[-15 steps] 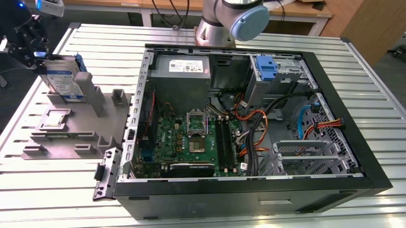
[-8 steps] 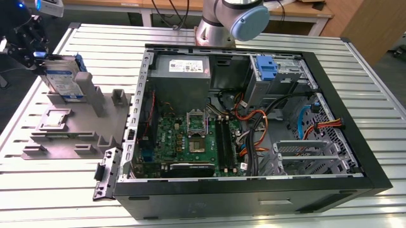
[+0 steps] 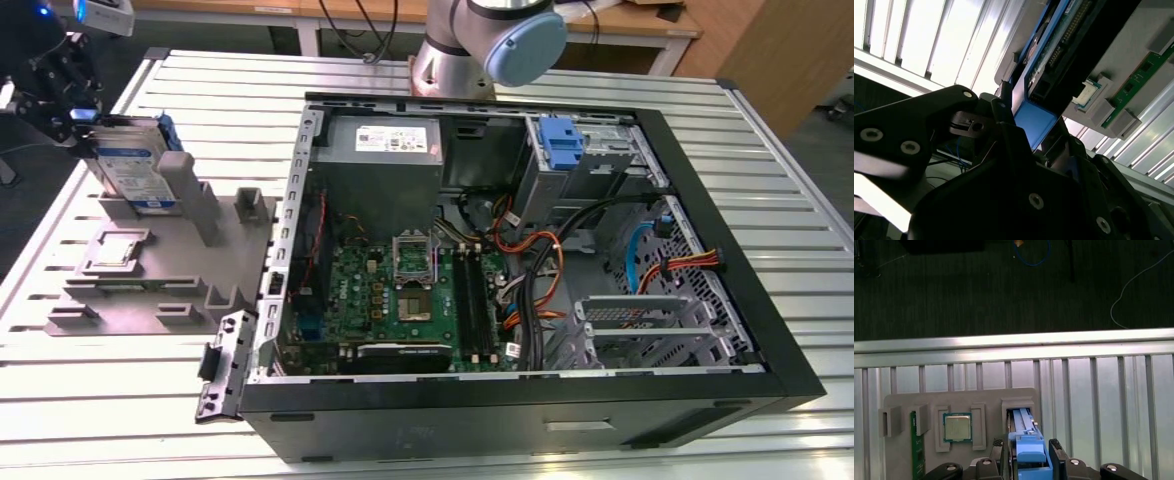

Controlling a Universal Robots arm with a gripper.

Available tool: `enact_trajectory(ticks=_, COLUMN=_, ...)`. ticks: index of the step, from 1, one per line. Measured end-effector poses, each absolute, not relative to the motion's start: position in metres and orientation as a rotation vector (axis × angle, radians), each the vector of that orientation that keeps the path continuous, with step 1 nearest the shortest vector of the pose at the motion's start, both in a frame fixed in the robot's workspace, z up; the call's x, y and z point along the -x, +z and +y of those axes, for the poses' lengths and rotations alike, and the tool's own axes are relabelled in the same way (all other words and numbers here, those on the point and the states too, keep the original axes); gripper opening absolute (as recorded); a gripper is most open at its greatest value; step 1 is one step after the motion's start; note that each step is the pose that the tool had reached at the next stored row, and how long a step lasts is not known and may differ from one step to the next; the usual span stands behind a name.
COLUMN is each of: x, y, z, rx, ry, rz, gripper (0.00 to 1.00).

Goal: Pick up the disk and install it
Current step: 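Pick up the disk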

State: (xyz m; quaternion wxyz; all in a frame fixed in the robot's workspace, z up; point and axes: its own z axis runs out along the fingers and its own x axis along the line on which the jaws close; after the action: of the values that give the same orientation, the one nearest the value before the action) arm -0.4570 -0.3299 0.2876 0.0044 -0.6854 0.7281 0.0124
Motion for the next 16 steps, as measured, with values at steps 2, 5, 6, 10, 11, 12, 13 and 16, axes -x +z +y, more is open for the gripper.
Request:
enact_trajectory(ticks=2, x=0.457, y=0.2876, z=-0.3299, rx=2.147, ry=0.039, rz=2.281, gripper=0.47)
enact_trajectory(ticks=5, x=0.457, y=0.2876, z=-0.3299, rx=2.147, ry=0.039, rz=2.281, gripper=0.4)
enact_trajectory(ticks=6, x=0.457, y=0.2876, z=-0.3299, rx=2.147, ry=0.039, rz=2.281, gripper=0.4)
enact_trajectory(ticks=10, x=0.457, y=0.2876, z=-0.33, rx=2.147, ry=0.039, rz=2.281, gripper=0.4)
enact_trajectory(ticks=11, x=0.457, y=0.2876, z=-0.33, rx=2.147, ry=0.039, rz=2.281, gripper=0.39)
enact_trajectory(ticks=12, x=0.457, y=0.2877, z=-0.33, rx=2.147, ry=0.039, rz=2.281, gripper=0.39)
enact_trajectory(ticks=13, x=0.457, y=0.2876, z=-0.33, rx=2.147, ry=0.039, rz=2.281, gripper=0.39)
enact_trajectory(ticks=16, x=0.457, y=0.2876, z=-0.3302, rx=2.147, ry=0.039, rz=2.281, gripper=0.37)
